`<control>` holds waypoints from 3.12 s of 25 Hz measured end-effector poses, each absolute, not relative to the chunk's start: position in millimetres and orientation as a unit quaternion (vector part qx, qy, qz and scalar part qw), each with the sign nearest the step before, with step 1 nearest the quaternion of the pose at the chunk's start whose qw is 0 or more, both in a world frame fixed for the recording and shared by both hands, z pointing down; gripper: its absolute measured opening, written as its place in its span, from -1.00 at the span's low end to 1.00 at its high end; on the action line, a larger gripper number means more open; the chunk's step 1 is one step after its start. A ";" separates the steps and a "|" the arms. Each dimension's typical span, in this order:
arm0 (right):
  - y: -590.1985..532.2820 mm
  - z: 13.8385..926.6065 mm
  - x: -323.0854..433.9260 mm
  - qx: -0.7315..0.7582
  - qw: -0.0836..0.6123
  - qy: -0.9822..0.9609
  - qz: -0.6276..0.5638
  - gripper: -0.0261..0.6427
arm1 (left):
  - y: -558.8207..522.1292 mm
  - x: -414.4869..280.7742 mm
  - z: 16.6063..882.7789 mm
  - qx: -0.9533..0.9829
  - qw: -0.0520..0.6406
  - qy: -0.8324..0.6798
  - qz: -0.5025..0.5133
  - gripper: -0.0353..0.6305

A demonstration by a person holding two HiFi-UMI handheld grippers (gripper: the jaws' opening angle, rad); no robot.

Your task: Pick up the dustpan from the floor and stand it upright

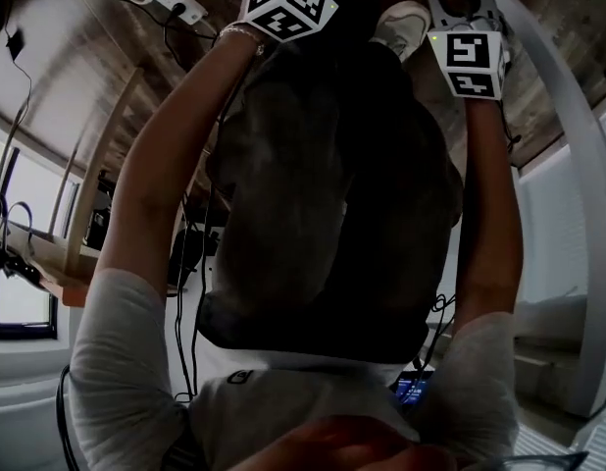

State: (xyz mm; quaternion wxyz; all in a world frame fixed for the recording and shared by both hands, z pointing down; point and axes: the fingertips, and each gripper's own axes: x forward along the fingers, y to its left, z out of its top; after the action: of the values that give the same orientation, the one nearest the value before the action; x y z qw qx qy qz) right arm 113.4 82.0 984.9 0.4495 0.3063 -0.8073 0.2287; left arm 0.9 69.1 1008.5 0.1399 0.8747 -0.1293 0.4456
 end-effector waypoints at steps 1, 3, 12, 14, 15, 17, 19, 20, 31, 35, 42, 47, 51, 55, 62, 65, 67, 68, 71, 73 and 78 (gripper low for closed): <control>82.4 999.5 114.2 0.305 0.454 -0.806 0.228 -0.64 | 67.4 1.8 1021.9 0.874 0.141 -0.129 0.447 -0.54; 82.1 1027.7 115.5 0.302 0.460 -0.803 0.228 -0.60 | 64.2 5.4 1047.2 0.873 0.142 -0.125 0.449 -0.52; 81.2 1121.7 108.6 0.282 0.479 -0.794 0.245 -0.47 | 78.5 17.1 1141.2 0.864 0.138 -0.073 0.479 -0.45; 83.4 1136.2 110.1 0.275 0.487 -0.792 0.247 -0.44 | 82.3 19.6 1152.3 0.861 0.131 -0.063 0.488 -0.45; 83.3 1141.9 110.8 0.273 0.489 -0.790 0.247 -0.43 | 82.3 19.6 1157.2 0.858 0.128 -0.063 0.494 -0.45; 82.7 1151.1 112.6 0.275 0.492 -0.788 0.249 -0.42 | 79.3 18.5 1164.7 0.854 0.126 -0.070 0.500 -0.45; 82.8 1157.4 115.4 0.275 0.496 -0.784 0.252 -0.42 | 74.9 19.0 1168.3 0.854 0.129 -0.075 0.499 -0.45; 82.6 1159.6 116.7 0.274 0.497 -0.783 0.254 -0.42 | 72.9 19.6 1168.8 0.855 0.130 -0.076 0.497 -0.45; 82.5 1161.9 109.6 0.277 0.481 -0.784 0.278 -0.43 | 79.5 18.6 1165.4 0.858 0.157 -0.032 0.487 -0.70; 81.4 1145.7 109.5 0.276 0.483 -0.783 0.276 -0.43 | 77.0 17.4 1151.4 0.859 0.164 -0.043 0.483 -0.70; 78.7 1093.9 108.1 0.275 0.479 -0.787 0.277 -0.43 | 73.2 16.7 1098.2 0.860 0.152 -0.043 0.485 -0.70; 69.8 1037.4 106.2 0.278 0.473 -0.793 0.266 -0.43 | 65.0 16.2 1042.4 0.862 0.151 -0.051 0.481 -0.69; 60.9 989.8 101.2 0.276 0.469 -0.799 0.254 -0.43 | 56.5 12.3 995.2 0.863 0.142 -0.053 0.481 -0.69; 56.8 941.2 93.1 0.277 0.466 -0.799 0.260 -0.43 | 50.2 5.7 943.0 0.863 0.138 -0.054 0.482 -0.69; 41.6 862.9 76.8 0.284 0.450 -0.806 0.259 -0.43 | 35.3 -10.6 864.6 0.862 0.140 -0.057 0.483 -0.69; 36.8 829.7 72.2 0.286 0.443 -0.810 0.256 -0.43 | 33.0 -14.1 833.4 0.864 0.143 -0.061 0.480 -0.69; 33.7 807.4 69.2 0.287 0.437 -0.814 0.254 -0.43 | 32.1 -15.7 812.8 0.865 0.148 -0.064 0.475 -0.69; 32.9 796.7 68.5 0.286 0.436 -0.815 0.253 -0.43 | 31.6 -16.4 802.9 0.866 0.151 -0.065 0.472 -0.69; 28.5 764.9 66.1 0.285 0.433 -0.820 0.245 -0.43 | 31.1 -18.9 774.9 0.868 0.157 -0.068 0.467 -0.69; 24.4 743.4 61.9 0.286 0.423 -0.826 0.241 -0.43 | 31.5 -20.6 757.8 0.869 0.161 -0.071 0.463 -0.69; 18.1 705.9 54.0 0.286 0.403 -0.837 0.236 -0.43 | 32.9 -23.1 728.3 0.872 0.178 -0.080 0.449 -0.69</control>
State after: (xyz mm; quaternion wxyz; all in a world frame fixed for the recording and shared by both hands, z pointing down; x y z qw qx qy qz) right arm 54.0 18.1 705.9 0.4032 0.2859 -0.8366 0.2361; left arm -23.1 32.9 728.3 0.1779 0.8718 -0.0798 0.4495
